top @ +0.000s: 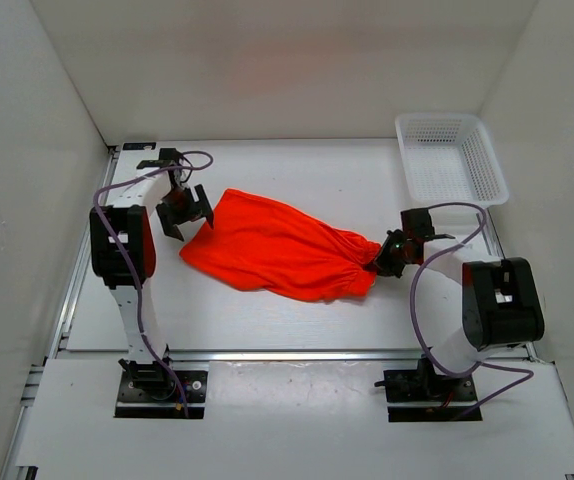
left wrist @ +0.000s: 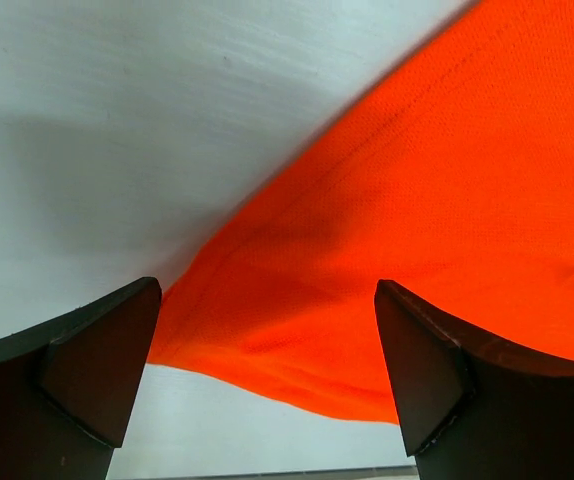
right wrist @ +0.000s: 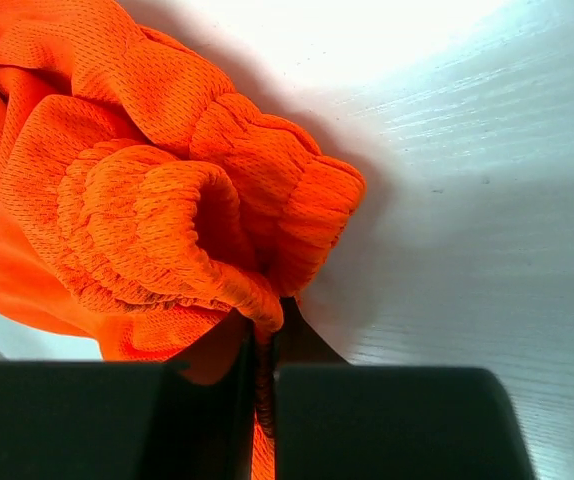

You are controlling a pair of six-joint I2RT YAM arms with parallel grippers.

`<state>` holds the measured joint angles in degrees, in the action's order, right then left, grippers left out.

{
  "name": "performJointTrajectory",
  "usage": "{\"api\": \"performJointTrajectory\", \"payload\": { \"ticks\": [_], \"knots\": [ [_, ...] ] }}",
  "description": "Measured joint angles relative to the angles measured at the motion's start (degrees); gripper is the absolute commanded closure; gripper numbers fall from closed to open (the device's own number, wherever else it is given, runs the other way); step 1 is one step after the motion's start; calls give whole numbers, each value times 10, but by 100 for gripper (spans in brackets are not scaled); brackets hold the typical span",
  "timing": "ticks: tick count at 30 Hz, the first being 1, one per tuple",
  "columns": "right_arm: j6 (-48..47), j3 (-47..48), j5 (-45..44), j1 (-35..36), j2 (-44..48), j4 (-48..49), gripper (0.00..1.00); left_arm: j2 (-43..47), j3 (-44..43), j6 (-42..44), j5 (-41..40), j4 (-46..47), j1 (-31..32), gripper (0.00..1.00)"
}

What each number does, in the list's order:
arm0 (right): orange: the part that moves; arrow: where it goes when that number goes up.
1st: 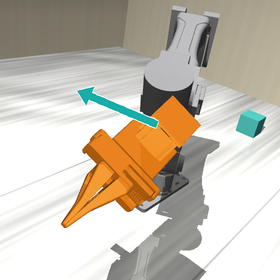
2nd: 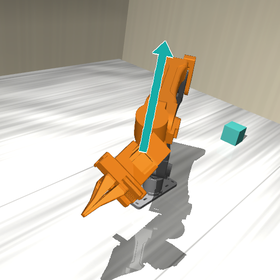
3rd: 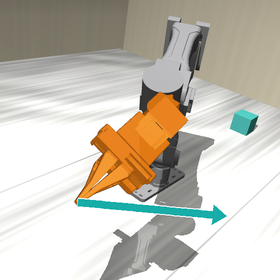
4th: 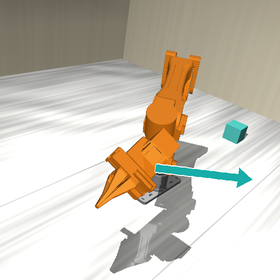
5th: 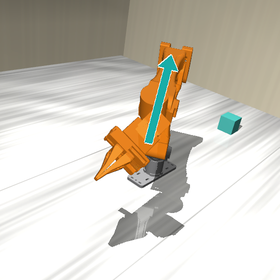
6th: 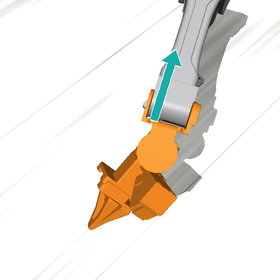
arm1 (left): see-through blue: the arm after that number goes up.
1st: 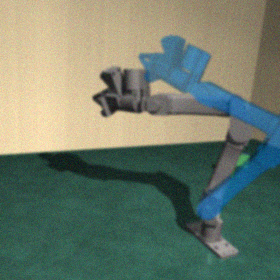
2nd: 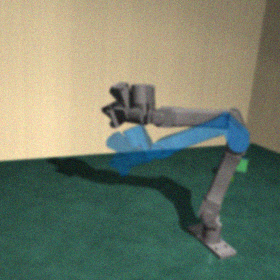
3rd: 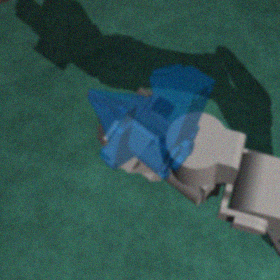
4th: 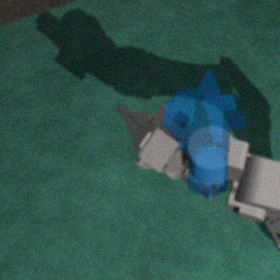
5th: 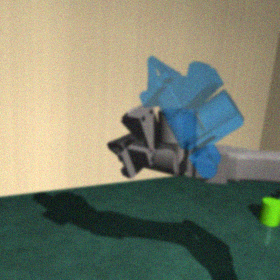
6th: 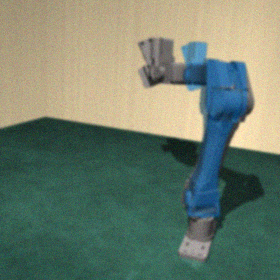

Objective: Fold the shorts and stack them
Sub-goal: Fold the shorts

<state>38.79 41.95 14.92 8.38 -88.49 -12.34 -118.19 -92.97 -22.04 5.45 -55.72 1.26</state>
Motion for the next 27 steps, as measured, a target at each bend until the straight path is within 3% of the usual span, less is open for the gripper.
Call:
{"api": "performJointTrajectory", "payload": {
  "ticks": [9,15,20,21,24,25,27],
  "knots": [
    [-68,132,-116,7,-15,-171,99,9,65,-1,2,26,-13,0],
    [-112,278,-198,12,-25,-295,99,71,154,-12,19,35,-5,0],
    [-135,395,-264,50,-57,-369,99,122,169,-21,32,39,12,2],
    [-138,414,-272,62,-66,-383,99,127,167,-22,34,39,13,14],
    [-145,480,-287,98,-99,-430,99,122,145,-26,41,42,16,37],
    [-147,506,-289,110,-115,-446,99,115,136,-25,42,43,17,49],
    [-149,548,-291,130,-142,-469,99,99,119,-23,45,50,18,62]
  ]
}}
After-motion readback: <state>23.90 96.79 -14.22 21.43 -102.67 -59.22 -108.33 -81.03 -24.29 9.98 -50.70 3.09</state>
